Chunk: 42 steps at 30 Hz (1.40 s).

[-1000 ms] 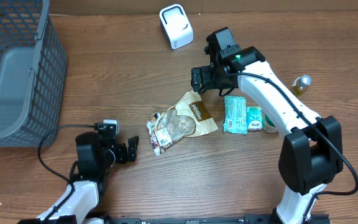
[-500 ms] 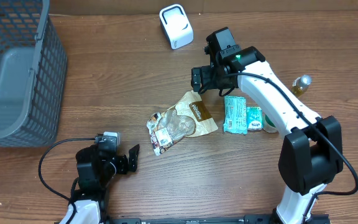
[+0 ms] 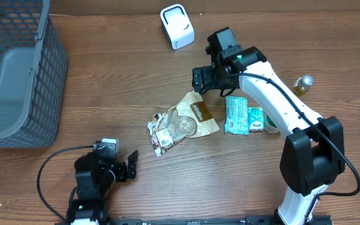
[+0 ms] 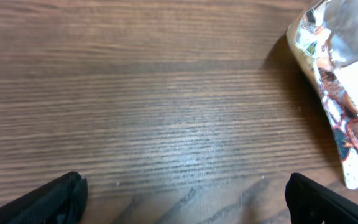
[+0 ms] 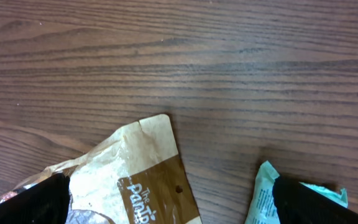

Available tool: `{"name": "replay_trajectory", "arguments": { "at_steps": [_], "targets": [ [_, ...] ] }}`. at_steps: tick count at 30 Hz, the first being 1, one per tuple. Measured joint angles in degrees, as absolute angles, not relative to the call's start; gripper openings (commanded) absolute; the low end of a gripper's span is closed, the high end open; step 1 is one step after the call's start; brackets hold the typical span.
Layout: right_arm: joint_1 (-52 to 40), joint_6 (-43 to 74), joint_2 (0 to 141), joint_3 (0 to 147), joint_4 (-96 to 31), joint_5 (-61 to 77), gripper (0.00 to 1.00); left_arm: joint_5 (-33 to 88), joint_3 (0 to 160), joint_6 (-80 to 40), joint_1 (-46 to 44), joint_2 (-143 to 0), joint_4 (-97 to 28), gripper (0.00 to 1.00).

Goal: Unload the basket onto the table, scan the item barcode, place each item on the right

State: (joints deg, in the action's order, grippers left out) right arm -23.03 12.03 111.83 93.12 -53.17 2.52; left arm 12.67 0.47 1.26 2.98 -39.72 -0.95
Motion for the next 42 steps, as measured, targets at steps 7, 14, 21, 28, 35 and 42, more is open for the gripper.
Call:
{"name": "replay_trajectory", "arguments": {
  "at_steps": [7,14,21,28,35,42],
  "targets": [
    [-23.03,12.01,111.83,93.12,-53.15,2.52,1.00,11.40,0.47,1.15,2.98,-27.11,-3.31,1.00],
    [-23.00,12.01,111.81,93.12,-53.17,2.52,1.00,9.80,0.47,-0.49,2.98,-19.64,-3.51,1.00],
    [-23.03,12.01,111.81,93.12,-53.15,2.52,1.00,8.71,0.47,-1.98,2.98,-11.05,-3.62,1.00],
    [-23.03,12.01,111.81,93.12,-53.17,2.55,1.00,7.86,0.47,-3.46,2.98,-4.86,-3.68,1.00],
    [-23.03,12.01,111.81,93.12,-53.17,2.52,1.00,7.60,0.47,-4.36,2.98,-0.97,-3.70,1.00],
    [-23.03,12.01,111.81,93.12,-53.17,2.55,1.00,7.44,0.47,-4.36,2.98,-0.97,-3.68,1.00]
  ]
}}
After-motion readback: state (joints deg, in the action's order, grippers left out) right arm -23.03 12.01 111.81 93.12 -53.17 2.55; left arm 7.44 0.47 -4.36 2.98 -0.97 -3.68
